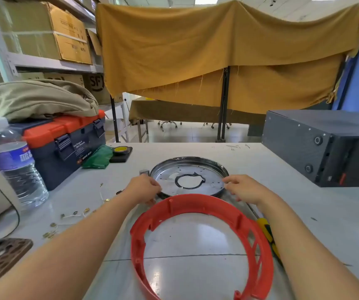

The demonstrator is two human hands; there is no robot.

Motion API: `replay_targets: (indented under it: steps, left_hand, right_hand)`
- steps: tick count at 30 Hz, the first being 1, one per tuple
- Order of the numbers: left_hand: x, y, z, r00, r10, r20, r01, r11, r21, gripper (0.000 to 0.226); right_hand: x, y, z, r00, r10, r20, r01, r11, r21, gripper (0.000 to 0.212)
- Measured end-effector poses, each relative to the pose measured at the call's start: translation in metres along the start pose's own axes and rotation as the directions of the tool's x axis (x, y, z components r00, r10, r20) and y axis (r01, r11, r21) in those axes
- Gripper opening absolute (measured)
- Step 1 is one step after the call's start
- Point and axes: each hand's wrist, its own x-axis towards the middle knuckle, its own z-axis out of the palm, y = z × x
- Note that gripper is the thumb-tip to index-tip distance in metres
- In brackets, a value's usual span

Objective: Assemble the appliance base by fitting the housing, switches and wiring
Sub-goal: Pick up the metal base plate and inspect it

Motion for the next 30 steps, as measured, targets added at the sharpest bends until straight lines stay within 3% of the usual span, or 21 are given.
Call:
replay_targets:
  steps: [3, 7, 11, 15, 18, 21, 24, 26, 27, 30]
  left_hand:
    - [0.004, 0.000, 0.004, 0.999, 0.002, -0.051, -0.002, 1.000, -0.006, 0.015]
    - [0.005, 0.001, 0.009, 0.988, 0.025, -0.154, -0.031, 0.999, -0.035, 0.015]
    - [0.001, 0.007, 0.005, 0.969, 0.021, -0.247, -0.084, 0.965, -0.248, 0.014]
    - [-0.007, 0.013, -0.004, 0.969, 0.000, -0.248, -0.126, 0.860, -0.495, 0.005]
    - [-0.016, 0.014, -0.011, 0.983, -0.012, -0.185, -0.112, 0.755, -0.646, 0.039]
    - [-0.031, 0.014, -0.020, 0.991, 0.002, -0.130, -0.099, 0.666, -0.739, 0.050]
    - [-0.048, 0.009, -0.030, 0.993, 0.029, -0.118, -0.112, 0.597, -0.795, 0.049]
    - [-0.059, 0.003, -0.035, 0.994, 0.066, -0.089, -0.111, 0.581, -0.806, 0.050]
    - [-0.064, 0.000, -0.036, 0.993, 0.087, -0.075, -0.112, 0.589, -0.800, 0.051]
    - [-0.078, -0.010, -0.039, 0.990, 0.136, -0.046, -0.117, 0.583, -0.804, 0.069]
  right_hand:
    - [0.000, 0.000, 0.002, 0.998, 0.015, 0.065, -0.009, 0.997, -0.083, 0.036]
    - [0.000, 0.002, 0.005, 0.999, -0.011, 0.045, 0.012, 0.999, -0.031, 0.032]
    - [0.001, 0.003, 0.006, 0.989, -0.068, -0.130, 0.081, 0.992, 0.094, 0.024]
    - [-0.003, -0.004, 0.006, 0.942, -0.109, -0.317, 0.174, 0.968, 0.182, 0.017]
    - [-0.009, -0.012, 0.005, 0.893, -0.141, -0.428, 0.258, 0.938, 0.231, 0.012]
    - [-0.011, -0.020, 0.001, 0.843, -0.141, -0.520, 0.302, 0.923, 0.240, 0.007]
    - [-0.014, -0.025, -0.003, 0.900, -0.013, -0.437, 0.208, 0.891, 0.403, 0.030]
    - [-0.018, -0.026, -0.007, 0.942, 0.029, -0.335, 0.145, 0.864, 0.482, 0.020]
    - [-0.022, -0.025, -0.009, 0.946, 0.035, -0.321, 0.126, 0.875, 0.468, 0.015]
    - [-0.034, -0.020, -0.015, 0.937, 0.027, -0.348, 0.093, 0.942, 0.323, 0.025]
